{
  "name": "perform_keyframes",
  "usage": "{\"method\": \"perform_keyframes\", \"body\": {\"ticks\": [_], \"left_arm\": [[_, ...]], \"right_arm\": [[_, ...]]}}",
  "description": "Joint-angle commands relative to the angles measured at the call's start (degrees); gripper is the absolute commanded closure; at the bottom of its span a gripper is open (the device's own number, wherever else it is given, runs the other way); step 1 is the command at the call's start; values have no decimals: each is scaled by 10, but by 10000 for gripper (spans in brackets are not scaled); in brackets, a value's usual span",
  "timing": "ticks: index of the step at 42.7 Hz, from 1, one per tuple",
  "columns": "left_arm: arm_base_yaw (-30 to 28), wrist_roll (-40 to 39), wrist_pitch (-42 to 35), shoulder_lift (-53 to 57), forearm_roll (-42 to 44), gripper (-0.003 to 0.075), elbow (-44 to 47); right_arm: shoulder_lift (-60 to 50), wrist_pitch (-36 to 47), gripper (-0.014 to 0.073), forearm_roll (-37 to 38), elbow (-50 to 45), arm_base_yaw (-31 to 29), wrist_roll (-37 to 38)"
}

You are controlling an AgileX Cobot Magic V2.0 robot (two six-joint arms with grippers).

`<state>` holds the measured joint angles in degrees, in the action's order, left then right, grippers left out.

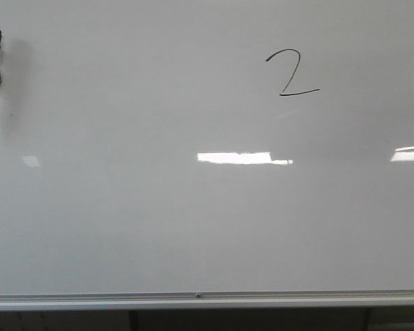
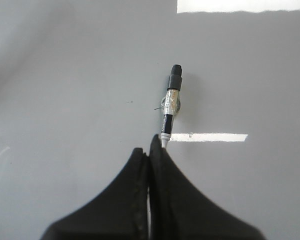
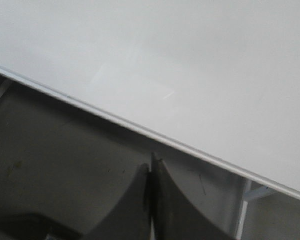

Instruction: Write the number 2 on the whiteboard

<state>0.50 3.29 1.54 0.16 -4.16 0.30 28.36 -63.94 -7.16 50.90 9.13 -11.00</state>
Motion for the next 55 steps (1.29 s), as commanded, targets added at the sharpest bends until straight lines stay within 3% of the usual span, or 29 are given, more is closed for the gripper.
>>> {"method": "perform_keyframes", "body": {"ticks": [1,6,12,25,32,49,55], "left_arm": [[4,0,-48,16,-6,741,19],[4,0,-48,16,-6,741,19],[4,0,-48,16,-6,741,19],[4,0,-48,16,-6,741,19],[4,0,-48,16,-6,741,19],[4,0,-48,16,-6,741,19],[4,0,-48,16,-6,741,19]], "right_arm": [[-32,126,663,4,-47,-38,-2],[-97,263,663,4,-152,-76,-2],[-178,368,663,4,-276,-110,-2],[-292,525,663,-2,-471,-117,-1],[-300,593,663,-3,-520,-117,-1],[-300,642,663,-9,-522,-117,1],[-300,643,663,1,-522,-115,52]]}}
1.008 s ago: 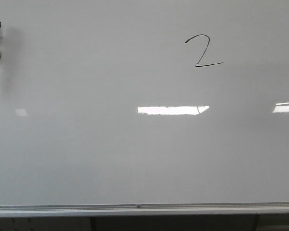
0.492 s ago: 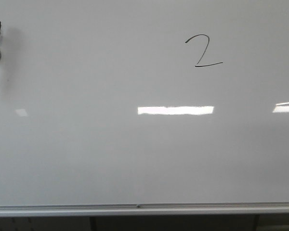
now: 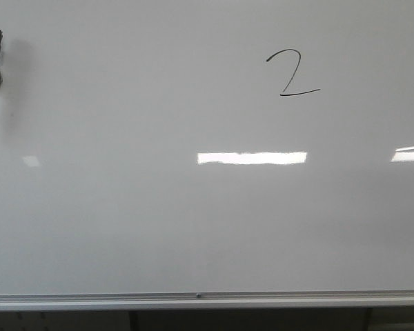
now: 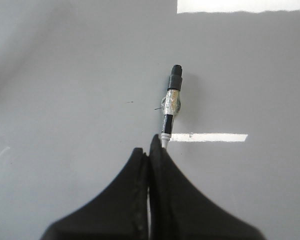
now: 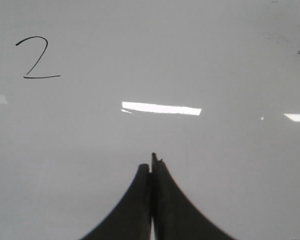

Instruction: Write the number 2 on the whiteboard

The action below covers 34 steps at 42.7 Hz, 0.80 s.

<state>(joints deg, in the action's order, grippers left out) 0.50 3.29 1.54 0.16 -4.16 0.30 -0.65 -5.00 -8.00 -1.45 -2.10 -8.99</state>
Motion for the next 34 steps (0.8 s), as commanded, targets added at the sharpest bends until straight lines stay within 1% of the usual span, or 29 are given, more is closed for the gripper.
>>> {"method": "perform_keyframes", "body": {"ticks": [1,5,11,34], "left_arm": [[4,0,-48,16,-6,741,19],[4,0,-48,16,-6,741,19],[4,0,-48,16,-6,741,19],[4,0,-48,16,-6,741,19]], "right_arm": [[-10,50,663,19,2,-2,43],[-10,56,663,58,2,-2,90],[-11,60,663,86,2,-2,141],[-11,62,663,89,2,-2,144]]}}
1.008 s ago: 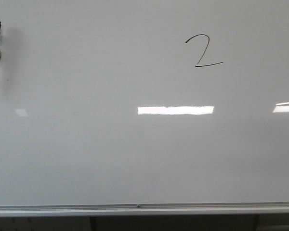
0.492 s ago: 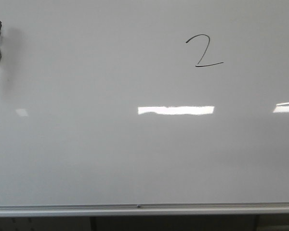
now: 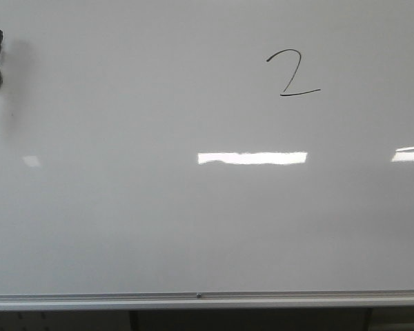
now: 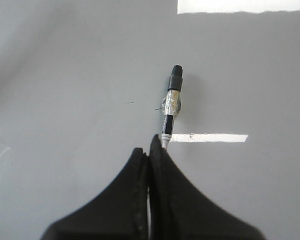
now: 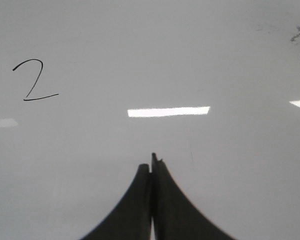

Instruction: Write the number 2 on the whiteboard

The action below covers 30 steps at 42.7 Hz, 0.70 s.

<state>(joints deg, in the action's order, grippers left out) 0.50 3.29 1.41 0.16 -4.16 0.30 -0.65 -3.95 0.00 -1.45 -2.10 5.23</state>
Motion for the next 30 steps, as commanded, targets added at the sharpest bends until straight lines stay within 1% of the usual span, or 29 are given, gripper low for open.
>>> {"method": "perform_keyframes", "body": {"ticks": [1,13,20,30], "left_arm": [[4,0,-47,16,-6,741,19],[4,0,-47,16,-6,741,19],[4,0,-47,16,-6,741,19],[4,0,-47,16,-6,741,19]], "right_arm": [[-11,51,663,9,2,-2,1],[-11,52,663,11,2,7,-2],[-11,55,663,13,2,14,-30],[-11,75,663,13,2,14,-30]]}}
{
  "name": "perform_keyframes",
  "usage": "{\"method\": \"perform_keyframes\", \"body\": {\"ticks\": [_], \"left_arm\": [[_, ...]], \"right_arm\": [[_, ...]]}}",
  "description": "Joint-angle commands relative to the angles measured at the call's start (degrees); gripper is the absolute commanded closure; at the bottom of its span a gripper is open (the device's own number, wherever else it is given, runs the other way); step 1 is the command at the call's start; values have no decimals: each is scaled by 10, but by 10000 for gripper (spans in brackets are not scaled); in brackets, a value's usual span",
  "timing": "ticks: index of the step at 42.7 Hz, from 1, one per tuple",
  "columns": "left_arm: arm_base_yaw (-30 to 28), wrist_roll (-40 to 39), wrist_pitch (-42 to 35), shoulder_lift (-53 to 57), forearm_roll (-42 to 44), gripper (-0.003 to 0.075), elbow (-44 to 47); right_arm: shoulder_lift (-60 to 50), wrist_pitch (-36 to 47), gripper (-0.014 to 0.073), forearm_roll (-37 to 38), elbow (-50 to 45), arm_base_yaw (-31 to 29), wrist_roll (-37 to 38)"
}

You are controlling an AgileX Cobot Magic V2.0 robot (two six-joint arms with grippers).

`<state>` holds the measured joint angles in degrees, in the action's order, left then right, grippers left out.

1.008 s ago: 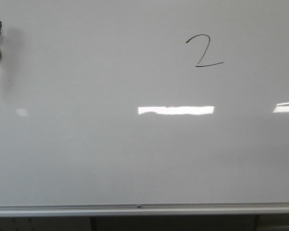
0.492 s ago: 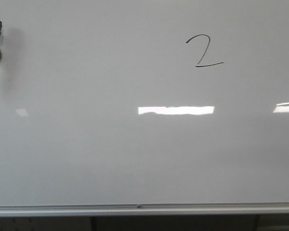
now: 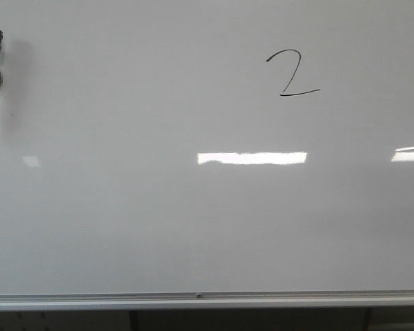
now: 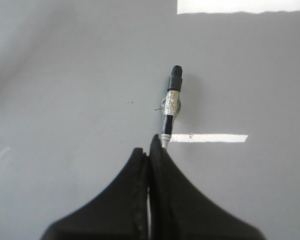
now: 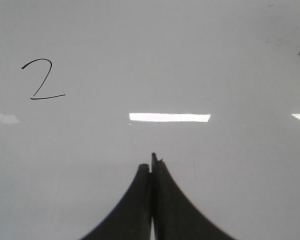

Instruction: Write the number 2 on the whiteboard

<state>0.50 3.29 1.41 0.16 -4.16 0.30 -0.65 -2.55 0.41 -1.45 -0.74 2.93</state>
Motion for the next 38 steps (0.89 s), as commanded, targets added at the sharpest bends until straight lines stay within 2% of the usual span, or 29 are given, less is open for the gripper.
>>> {"method": "perform_keyframes", "body": {"ticks": [1,38], "left_arm": [[4,0,-47,16,-6,741,19],[4,0,-47,16,-6,741,19]], "right_arm": [[-11,63,663,8,2,1,-7],[-11,61,663,8,2,1,-7]]}}
